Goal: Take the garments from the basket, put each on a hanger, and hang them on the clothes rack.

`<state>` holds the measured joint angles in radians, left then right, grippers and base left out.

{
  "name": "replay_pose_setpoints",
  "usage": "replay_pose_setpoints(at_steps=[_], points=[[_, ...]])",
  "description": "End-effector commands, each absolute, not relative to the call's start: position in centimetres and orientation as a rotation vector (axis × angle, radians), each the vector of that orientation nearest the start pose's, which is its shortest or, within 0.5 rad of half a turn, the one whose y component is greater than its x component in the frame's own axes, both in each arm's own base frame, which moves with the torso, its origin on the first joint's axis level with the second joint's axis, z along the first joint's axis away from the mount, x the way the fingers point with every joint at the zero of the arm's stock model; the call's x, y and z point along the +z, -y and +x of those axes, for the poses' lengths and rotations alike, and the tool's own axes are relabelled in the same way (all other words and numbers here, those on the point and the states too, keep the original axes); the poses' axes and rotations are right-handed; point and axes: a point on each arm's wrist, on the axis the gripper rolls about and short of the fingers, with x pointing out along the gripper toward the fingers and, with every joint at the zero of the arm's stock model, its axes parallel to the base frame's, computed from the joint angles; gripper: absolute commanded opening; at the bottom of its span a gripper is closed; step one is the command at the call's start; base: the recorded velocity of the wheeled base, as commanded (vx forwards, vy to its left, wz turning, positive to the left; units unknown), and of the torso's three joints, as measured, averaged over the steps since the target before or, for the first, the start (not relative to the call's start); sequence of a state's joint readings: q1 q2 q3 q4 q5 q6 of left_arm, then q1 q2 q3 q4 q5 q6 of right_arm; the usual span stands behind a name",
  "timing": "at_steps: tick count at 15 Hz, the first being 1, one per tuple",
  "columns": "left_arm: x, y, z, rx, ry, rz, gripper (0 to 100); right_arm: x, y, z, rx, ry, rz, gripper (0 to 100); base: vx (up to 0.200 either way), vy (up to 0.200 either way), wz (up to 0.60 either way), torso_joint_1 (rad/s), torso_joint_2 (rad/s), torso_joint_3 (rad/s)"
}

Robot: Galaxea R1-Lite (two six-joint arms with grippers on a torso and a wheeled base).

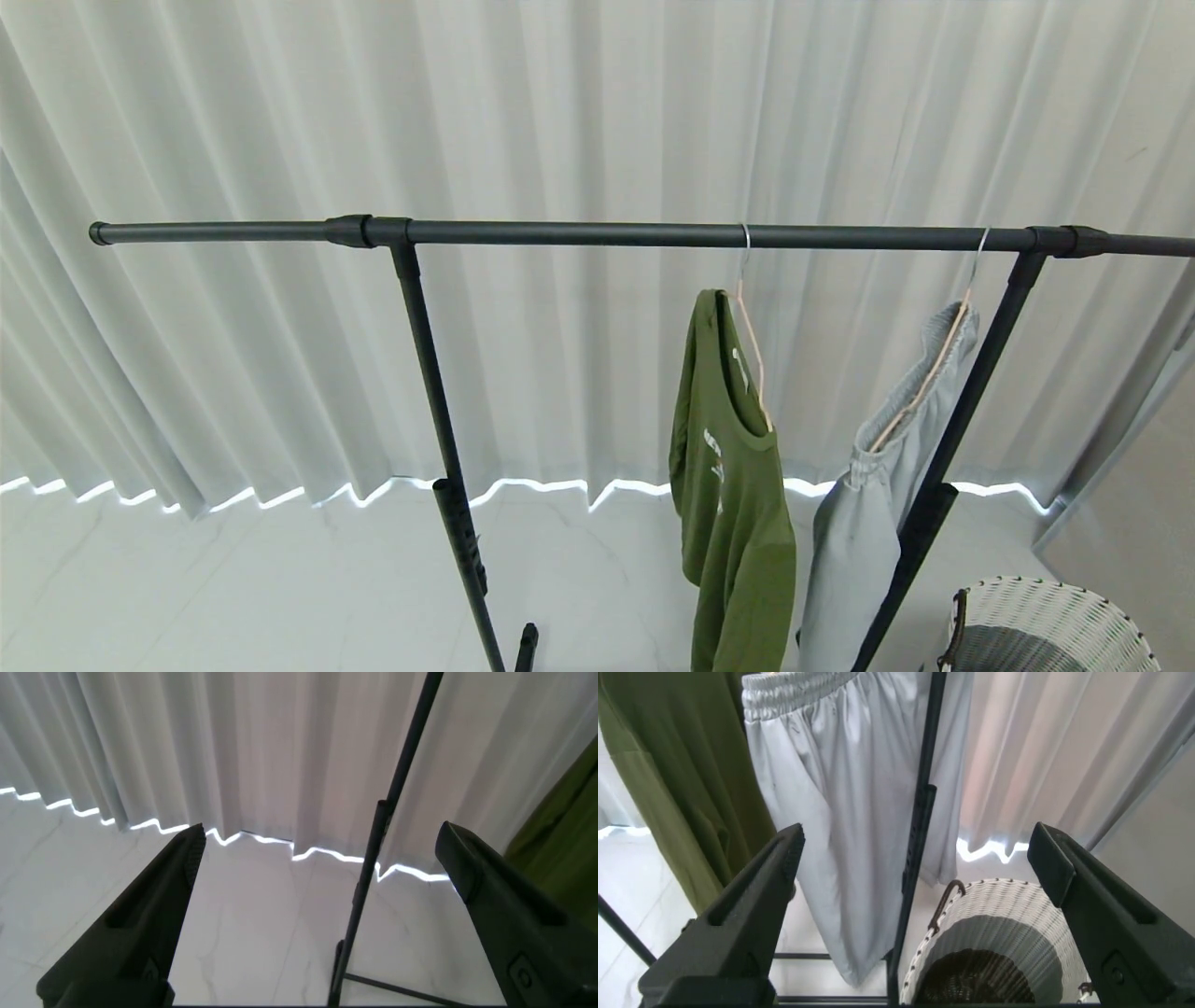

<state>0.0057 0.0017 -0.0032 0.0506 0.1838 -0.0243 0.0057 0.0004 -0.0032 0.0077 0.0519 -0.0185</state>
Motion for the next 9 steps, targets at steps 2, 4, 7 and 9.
replay_pose_setpoints(at_steps=[2, 4, 7, 9], points=[[7.12, -0.40, -2.34, 0.191, -0.047, -0.020, 100, 7.54, -0.10, -2.31, 0.058, -0.006, -0.021, 100, 0.000, 0.000, 0.00, 0.000, 0.00, 0.000], [7.12, -0.40, -2.34, 0.191, -0.047, -0.020, 100, 7.54, -0.10, -2.31, 0.058, -0.006, -0.015, 100, 0.000, 0.000, 0.00, 0.000, 0.00, 0.000], [7.12, -0.40, -2.34, 0.191, -0.047, -0.020, 100, 7.54, -0.10, -2.31, 0.058, -0.006, -0.015, 100, 0.000, 0.000, 0.00, 0.000, 0.00, 0.000], [7.12, -0.40, -2.34, 0.191, -0.047, -0.020, 100, 7.54, -0.10, -2.31, 0.058, -0.006, -0.012, 100, 0.000, 0.000, 0.00, 0.000, 0.00, 0.000]])
